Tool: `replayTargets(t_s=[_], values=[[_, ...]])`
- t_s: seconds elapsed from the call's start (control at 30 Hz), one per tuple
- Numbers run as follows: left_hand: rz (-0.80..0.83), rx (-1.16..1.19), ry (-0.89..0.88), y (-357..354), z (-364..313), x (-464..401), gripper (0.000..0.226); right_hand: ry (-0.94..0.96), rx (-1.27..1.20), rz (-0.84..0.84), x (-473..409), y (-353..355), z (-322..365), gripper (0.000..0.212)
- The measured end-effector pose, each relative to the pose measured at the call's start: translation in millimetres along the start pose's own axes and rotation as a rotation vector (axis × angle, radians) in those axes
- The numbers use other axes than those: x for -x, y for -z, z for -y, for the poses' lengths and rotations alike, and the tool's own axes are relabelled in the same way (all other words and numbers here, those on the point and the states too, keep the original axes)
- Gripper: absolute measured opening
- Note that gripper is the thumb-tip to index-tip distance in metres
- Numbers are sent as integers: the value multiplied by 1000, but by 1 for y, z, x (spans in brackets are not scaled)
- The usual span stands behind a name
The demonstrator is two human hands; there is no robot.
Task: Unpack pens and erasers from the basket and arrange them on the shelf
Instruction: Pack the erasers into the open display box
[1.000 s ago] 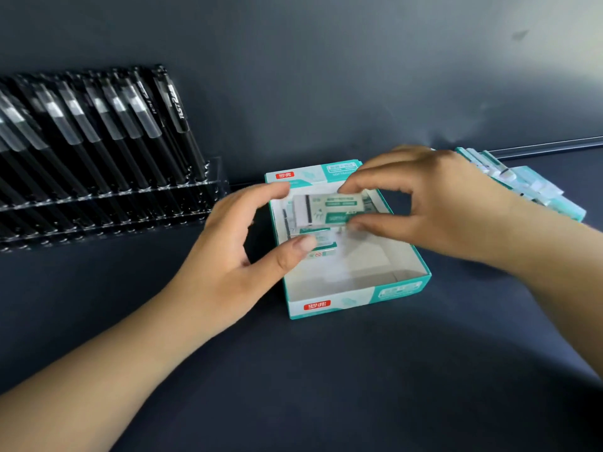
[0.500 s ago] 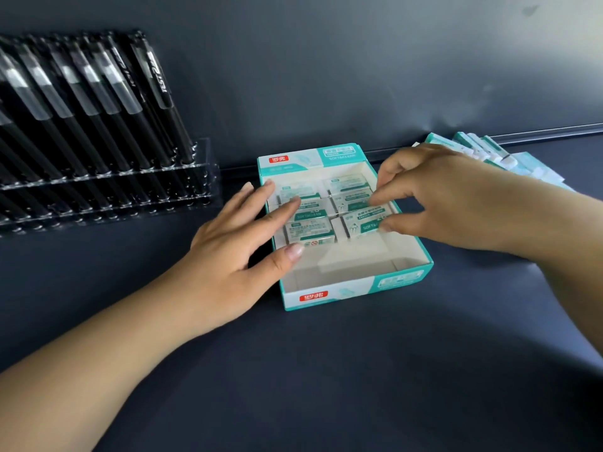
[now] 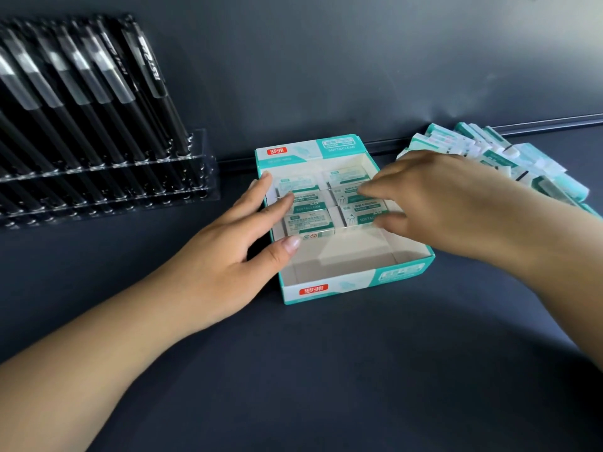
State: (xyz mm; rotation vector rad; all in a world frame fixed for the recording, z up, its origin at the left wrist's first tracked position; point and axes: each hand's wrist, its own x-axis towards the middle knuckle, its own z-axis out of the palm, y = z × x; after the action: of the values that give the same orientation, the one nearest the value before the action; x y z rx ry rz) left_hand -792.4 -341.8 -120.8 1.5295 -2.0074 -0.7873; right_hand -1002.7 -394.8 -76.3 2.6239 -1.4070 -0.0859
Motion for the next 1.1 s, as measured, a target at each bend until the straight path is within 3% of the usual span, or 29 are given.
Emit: replayTargets(t_s=[0.37, 0.5, 0.6, 0.67, 0.73, 0.77, 0.9, 1.03, 1.1], values=[[-81, -111, -26, 0, -1, -2, 48, 71, -84, 29, -1, -9, -3, 31], [-43, -239, -22, 2, -4, -2, 31, 98, -346, 94, 5, -1, -12, 36], [-19, -282, -17, 6, -10, -3, 31, 8, -569, -55, 19, 11, -32, 29], [-39, -294, -36, 8, -17, -8, 41, -82, -603, -122, 31, 16, -54, 21], [-132, -269, -117, 6, -28, -14, 64, -175, -573, -82, 41, 14, -75, 17], [-170, -233, -124, 6, -35, -16, 64, -208, -553, -55, 44, 11, -83, 16], [-119, -79, -116, -5, -74, -29, 17, -273, -520, -107, 51, -6, -98, 18], [39, -150, -163, -24, -107, -50, 4, -322, -565, -176, 54, -14, -111, 17], [98, -227, -183, -34, -119, -65, 11, -330, -593, -162, 56, -16, -119, 17]])
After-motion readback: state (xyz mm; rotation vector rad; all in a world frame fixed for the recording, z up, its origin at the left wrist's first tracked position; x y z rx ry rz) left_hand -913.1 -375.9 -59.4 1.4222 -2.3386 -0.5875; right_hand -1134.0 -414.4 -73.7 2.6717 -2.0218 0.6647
